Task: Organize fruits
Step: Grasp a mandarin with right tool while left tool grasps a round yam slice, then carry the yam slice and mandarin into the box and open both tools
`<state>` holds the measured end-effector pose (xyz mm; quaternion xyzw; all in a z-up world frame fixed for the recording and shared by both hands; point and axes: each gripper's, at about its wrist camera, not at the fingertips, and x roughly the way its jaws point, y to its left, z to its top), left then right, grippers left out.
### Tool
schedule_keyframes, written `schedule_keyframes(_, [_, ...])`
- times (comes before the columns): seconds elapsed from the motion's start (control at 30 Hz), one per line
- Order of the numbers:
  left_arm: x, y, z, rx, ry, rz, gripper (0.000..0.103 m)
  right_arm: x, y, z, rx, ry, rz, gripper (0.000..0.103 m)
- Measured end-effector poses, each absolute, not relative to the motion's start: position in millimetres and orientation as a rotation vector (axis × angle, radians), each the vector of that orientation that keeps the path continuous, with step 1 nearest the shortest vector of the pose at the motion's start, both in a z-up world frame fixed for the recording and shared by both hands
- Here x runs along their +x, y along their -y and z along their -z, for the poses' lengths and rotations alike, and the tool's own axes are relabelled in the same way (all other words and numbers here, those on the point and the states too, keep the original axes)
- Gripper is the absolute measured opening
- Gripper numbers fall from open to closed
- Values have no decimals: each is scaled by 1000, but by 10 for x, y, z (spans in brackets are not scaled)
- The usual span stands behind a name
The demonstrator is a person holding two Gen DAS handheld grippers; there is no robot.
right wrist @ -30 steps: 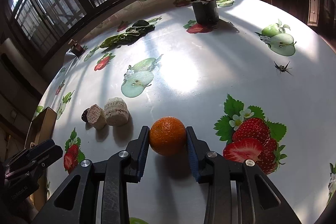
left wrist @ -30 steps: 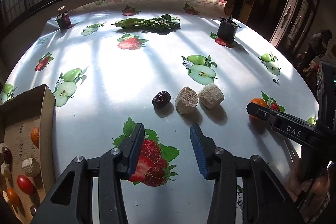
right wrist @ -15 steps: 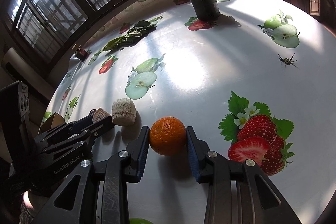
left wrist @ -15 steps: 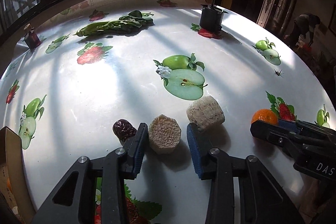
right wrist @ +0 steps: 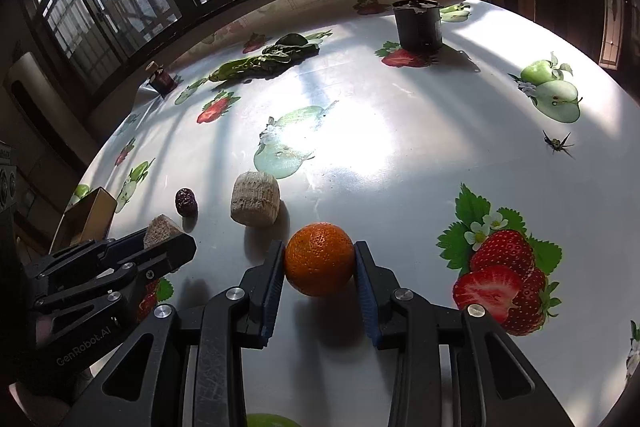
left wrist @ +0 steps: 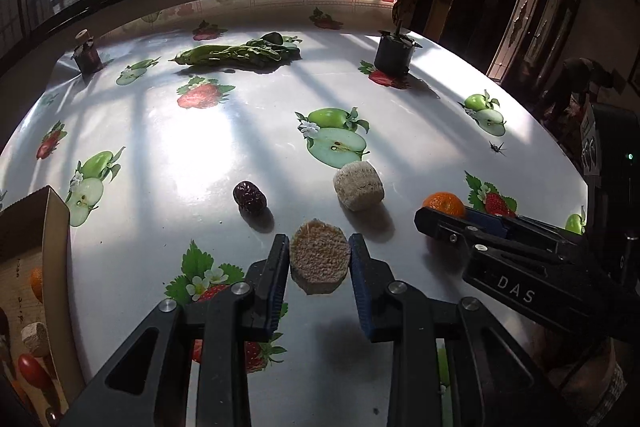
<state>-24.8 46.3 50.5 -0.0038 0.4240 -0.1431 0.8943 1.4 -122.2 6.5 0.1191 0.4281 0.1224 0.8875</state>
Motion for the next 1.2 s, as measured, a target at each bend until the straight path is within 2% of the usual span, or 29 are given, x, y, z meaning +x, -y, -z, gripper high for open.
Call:
schedule_keyframes(0.27, [-864,-1078,-778,-98,-794,212,29,-4,1270,-32,266,-876,-217,36])
schedule_keyframes(0.77, [-1563,-2695,-635,-310,-753,-90,29,-230,1013,-169,190,-846,-195,36])
schedule_keyframes(1.03, [-1726,-3090,-545,-328,-770,-202,29,-577,188,-626,134,-796,-412,37])
schedule_keyframes(1.2, [-1753,-3247,-411,-331,-807,-252,29,-783,-606,-695,51,-807,-603,37])
